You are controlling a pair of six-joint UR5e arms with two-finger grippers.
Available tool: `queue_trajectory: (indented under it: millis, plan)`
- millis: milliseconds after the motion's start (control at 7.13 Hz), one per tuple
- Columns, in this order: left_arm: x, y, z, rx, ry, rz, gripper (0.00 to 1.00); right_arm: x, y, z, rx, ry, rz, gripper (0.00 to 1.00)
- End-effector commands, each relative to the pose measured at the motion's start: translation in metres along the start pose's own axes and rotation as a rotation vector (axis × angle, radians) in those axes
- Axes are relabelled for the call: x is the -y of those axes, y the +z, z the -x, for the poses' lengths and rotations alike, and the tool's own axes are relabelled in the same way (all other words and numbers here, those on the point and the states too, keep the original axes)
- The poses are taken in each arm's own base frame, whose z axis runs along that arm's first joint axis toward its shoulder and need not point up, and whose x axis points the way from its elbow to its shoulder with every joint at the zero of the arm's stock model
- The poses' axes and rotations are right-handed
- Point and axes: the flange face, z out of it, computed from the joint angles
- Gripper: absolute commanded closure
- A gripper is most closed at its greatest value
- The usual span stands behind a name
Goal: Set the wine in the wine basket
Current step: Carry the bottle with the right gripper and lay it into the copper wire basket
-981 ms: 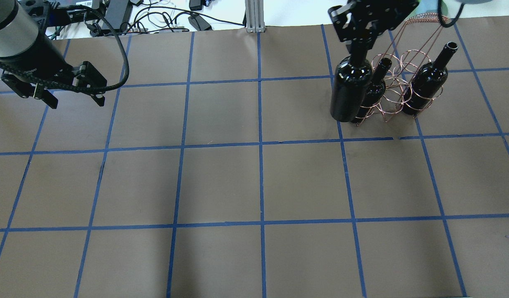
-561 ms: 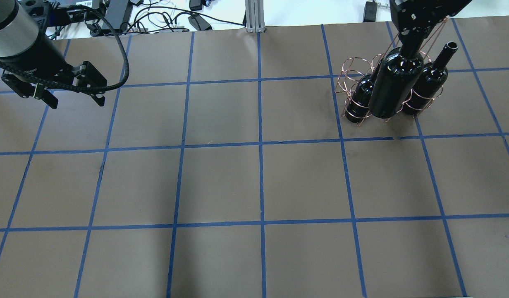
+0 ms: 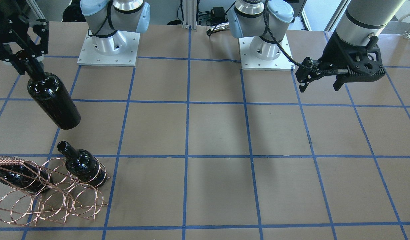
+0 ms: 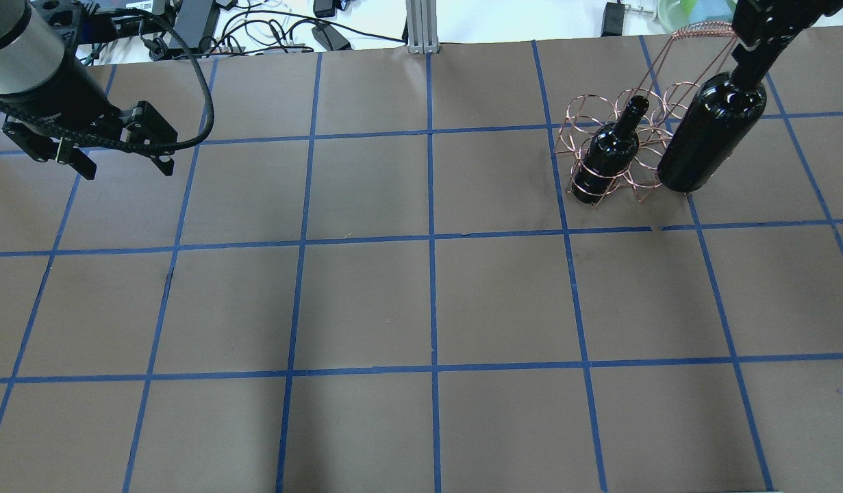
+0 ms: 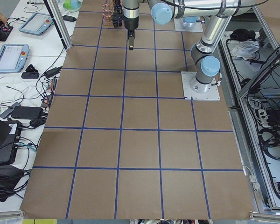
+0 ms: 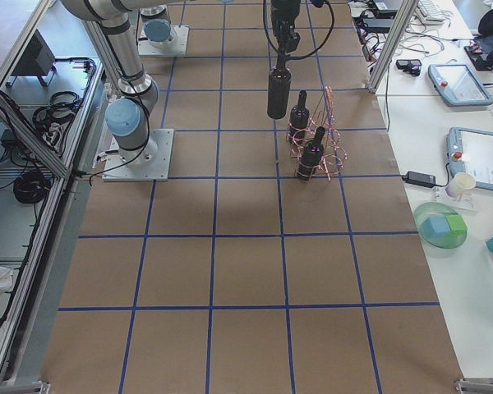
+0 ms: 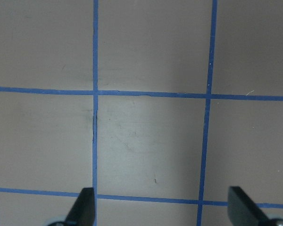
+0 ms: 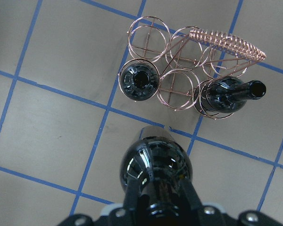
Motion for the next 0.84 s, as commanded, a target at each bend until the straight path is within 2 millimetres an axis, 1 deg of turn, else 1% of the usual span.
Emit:
queue_trajectory:
  millis: [0, 140, 280, 421, 561, 701]
  plan:
    - [0.000, 0.000, 0.000, 0.000, 0.000, 0.001, 0.00, 0.028, 0.030, -0.030, 0.009, -0.016, -0.051, 1.00]
    - [0.000, 0.001, 0.000, 0.000, 0.000, 0.001, 0.00, 0.041, 0.047, -0.038, 0.012, -0.017, -0.058, 1.00]
    - [0.000, 0.001, 0.000, 0.000, 0.000, 0.001, 0.00, 0.050, 0.057, -0.046, -0.008, -0.020, -0.068, 1.00]
    - [0.000, 0.001, 0.000, 0.000, 0.000, 0.003, 0.00, 0.058, 0.074, -0.052, 0.001, -0.019, -0.056, 1.00]
    - [0.000, 0.001, 0.000, -0.001, 0.000, 0.004, 0.00, 0.064, 0.086, -0.057, 0.000, -0.019, -0.053, 1.00]
    - [-0.001, 0.003, 0.000, -0.001, 0.000, 0.006, 0.00, 0.066, 0.093, -0.059, 0.004, -0.018, -0.045, 1.00]
